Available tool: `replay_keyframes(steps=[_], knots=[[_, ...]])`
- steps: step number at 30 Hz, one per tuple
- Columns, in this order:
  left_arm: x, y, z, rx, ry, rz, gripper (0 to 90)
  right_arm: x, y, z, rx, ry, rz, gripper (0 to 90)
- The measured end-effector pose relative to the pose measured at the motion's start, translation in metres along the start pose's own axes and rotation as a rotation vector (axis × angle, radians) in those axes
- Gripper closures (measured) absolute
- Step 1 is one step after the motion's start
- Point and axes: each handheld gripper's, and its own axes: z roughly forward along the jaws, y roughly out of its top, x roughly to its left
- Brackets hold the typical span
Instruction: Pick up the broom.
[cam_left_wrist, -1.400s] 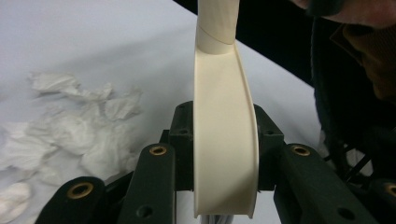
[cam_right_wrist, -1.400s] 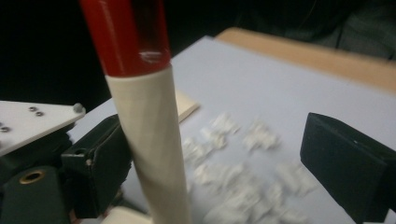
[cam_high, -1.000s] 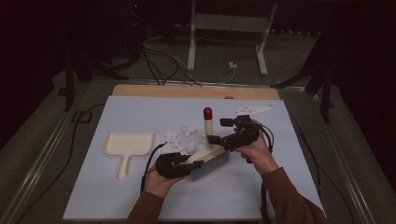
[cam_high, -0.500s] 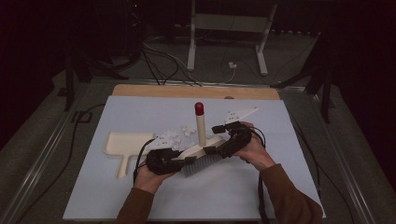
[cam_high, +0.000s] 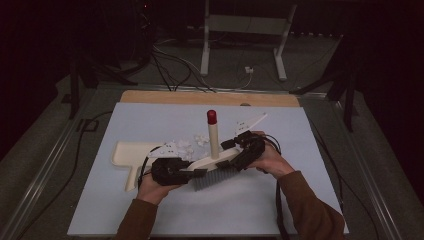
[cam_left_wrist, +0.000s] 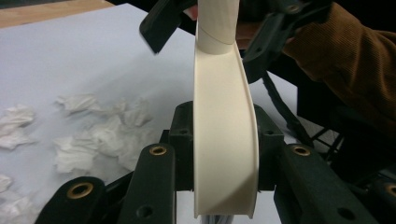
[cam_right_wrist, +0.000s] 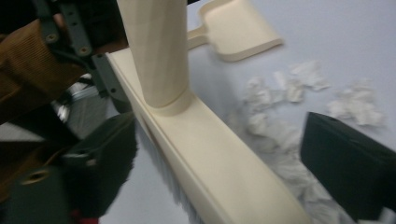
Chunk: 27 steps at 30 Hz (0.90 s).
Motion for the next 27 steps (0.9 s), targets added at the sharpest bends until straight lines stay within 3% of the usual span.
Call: replay_keyframes(steps=[5, 8, 12, 13, 16, 19, 21, 23, 24, 27], knots=[[0.000, 0.000, 0.002, 0.015, -0.022, 0.012, 69.7, 0.001, -0.001, 0.004, 0.045, 0.085, -0.059, 32.3], [0.001, -0.001, 0.001, 0.016, -0.035, 0.013, 69.6, 0.002, -0.002, 0.005, 0.075, 0.108, -0.096, 41.6], [0.003, -0.001, 0.000, -0.006, -0.042, -0.006, 66.5, 0.000, -0.005, 0.004, 0.068, 0.196, -0.096, 57.4], [0.003, -0.001, 0.000, -0.009, -0.033, -0.007, 65.6, 0.000, -0.005, 0.005, 0.065, 0.200, -0.100, 58.4], [0.004, -0.001, 0.001, -0.013, 0.002, -0.021, 56.6, 0.001, -0.007, 0.006, 0.071, 0.233, -0.115, 67.0], [0.004, 0.000, 0.000, -0.031, 0.047, -0.046, 50.0, 0.004, -0.007, 0.006, 0.052, 0.209, -0.122, 67.8], [0.004, 0.000, -0.002, -0.039, 0.097, -0.057, 45.3, 0.002, -0.007, 0.006, 0.044, 0.197, -0.109, 67.9], [0.005, 0.000, -0.007, -0.033, 0.164, -0.063, 34.3, 0.000, -0.007, 0.005, 0.039, 0.170, -0.093, 67.8], [0.005, -0.001, -0.009, -0.036, 0.199, -0.066, 24.4, -0.003, -0.009, 0.003, 0.032, 0.153, -0.081, 67.8], [0.006, -0.003, -0.020, -0.061, 0.294, -0.082, 15.1, -0.007, -0.011, -0.001, 0.012, 0.120, -0.061, 67.8]])
